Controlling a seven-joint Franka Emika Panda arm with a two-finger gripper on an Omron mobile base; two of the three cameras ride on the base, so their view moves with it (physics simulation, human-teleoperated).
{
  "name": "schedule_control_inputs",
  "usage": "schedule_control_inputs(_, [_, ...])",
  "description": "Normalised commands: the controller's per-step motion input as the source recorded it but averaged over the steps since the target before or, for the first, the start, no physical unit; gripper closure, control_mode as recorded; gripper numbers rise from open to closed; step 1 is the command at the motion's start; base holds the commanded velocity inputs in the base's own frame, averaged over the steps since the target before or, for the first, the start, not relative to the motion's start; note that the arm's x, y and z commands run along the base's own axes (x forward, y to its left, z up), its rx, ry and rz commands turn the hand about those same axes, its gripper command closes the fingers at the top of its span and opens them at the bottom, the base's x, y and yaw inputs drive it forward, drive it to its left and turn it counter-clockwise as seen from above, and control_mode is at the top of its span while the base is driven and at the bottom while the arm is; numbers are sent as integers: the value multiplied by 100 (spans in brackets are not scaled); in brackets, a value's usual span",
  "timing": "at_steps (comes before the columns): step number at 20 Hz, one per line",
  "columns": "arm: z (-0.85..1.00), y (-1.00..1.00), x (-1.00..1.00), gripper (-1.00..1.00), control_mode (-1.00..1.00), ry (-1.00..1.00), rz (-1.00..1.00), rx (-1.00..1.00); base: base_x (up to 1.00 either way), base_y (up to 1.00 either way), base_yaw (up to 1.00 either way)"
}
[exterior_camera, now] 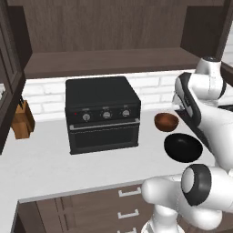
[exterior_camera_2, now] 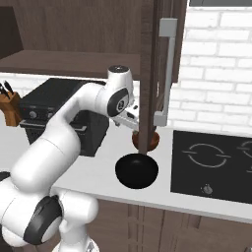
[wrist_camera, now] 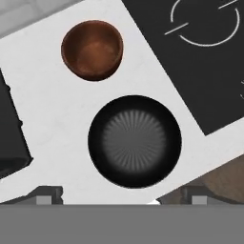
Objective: Pick up the bowls on the counter and stack them on top of one another in the open cabinet. Place the smaller bowl on top of the larger bowl.
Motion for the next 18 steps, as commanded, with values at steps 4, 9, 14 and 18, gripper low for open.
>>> schedule_control_inputs(4, [-18, -90, 53, -100, -100, 15, -34, 0, 0, 0, 0])
schedule_control_inputs(9, [-27, -38, 48, -100, -100, 4, -5, 0, 0, 0, 0])
schedule_control_inputs(14, [-35, -21, 44, -100, -100, 5, 0, 0, 0, 0, 0])
schedule_control_inputs(18, [-43, 0, 36, -100, -100, 0, 0, 1, 0, 0, 0])
